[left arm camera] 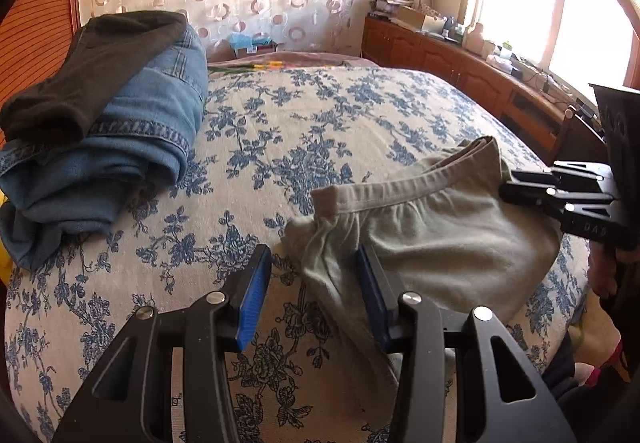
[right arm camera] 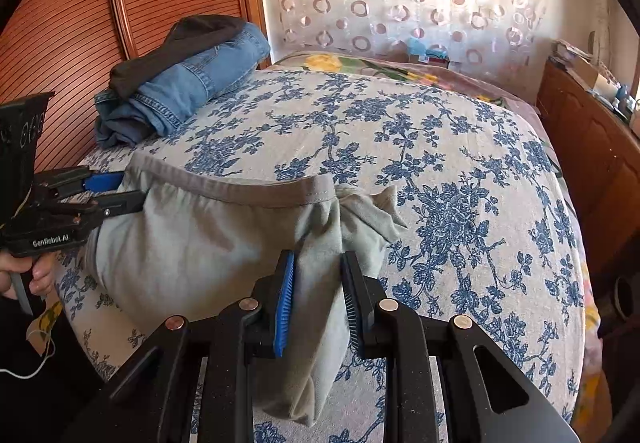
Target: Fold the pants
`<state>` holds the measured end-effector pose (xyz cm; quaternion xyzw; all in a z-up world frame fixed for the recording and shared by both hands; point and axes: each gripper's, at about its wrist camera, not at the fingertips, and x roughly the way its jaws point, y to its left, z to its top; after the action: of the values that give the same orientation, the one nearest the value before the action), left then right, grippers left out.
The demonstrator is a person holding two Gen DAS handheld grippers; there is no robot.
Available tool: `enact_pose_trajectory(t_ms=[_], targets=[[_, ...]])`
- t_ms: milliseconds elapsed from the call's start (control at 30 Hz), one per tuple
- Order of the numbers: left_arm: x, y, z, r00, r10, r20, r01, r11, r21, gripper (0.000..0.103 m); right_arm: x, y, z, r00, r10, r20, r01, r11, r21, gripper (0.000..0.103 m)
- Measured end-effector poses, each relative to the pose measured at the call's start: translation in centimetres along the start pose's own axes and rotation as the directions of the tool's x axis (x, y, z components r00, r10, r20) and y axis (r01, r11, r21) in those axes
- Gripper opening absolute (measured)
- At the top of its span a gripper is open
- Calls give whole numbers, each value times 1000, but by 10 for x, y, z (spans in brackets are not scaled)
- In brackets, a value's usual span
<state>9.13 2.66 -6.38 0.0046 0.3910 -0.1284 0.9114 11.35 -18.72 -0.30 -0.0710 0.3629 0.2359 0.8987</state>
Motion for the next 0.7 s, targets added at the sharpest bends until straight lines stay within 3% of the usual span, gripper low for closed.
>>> enact_pose_trajectory(t_ms=[300,367,433,567,700], targets=[[9,-1,0,999,-4,-38,4,1000,12,48,3,0,-4,1000,-3,-8,3,1000,5,27],[9,-1,-1,999,-5,-39,5,1000,14,51,-2,-2,-4,1000,14,9,-14,1000,9,12],[9,-3,-1,999,-6,-41,7,1000,24,52,-11,-5,-2,999,7,53,-8,1000,19,6],[10,-4,0,999,-3,-43,4,1000,31,53,-18,-18,2,995,-62,75,57,996,75,5],[10,-3,0,999,-6,-42,7,999,31,54,-19,-24,3,996,-47,71,40,995,97,5]])
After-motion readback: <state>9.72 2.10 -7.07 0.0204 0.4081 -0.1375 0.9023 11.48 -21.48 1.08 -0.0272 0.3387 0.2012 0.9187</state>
